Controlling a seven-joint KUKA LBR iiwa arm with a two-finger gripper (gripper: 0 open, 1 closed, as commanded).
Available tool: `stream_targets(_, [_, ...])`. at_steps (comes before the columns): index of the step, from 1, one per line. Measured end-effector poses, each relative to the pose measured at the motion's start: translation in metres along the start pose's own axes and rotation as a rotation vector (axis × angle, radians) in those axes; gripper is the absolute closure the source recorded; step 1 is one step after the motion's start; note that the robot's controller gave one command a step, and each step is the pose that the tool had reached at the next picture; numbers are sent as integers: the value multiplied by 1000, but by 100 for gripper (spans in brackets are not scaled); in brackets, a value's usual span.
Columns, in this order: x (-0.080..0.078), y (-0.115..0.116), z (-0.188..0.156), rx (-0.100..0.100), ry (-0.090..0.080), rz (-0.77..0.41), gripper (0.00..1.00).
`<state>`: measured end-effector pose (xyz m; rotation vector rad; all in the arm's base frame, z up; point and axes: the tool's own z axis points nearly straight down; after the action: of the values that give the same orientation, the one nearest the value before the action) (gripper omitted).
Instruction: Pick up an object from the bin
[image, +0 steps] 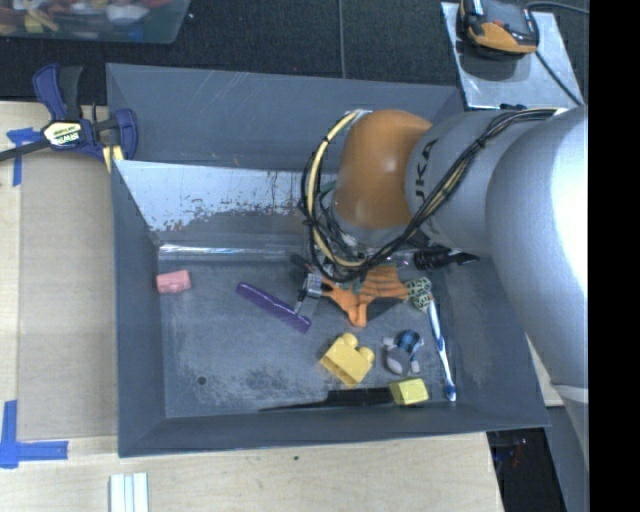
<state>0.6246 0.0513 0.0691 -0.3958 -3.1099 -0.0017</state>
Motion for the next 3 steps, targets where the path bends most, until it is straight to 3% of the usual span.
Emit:
stream_targets(1, [28,19,-2,-7,-14,277,0])
stream_targets(2, [-12,-65,-3,-2,-10,54,100])
stream_targets(3, [-12,-65,-3,-2,-10,54,100])
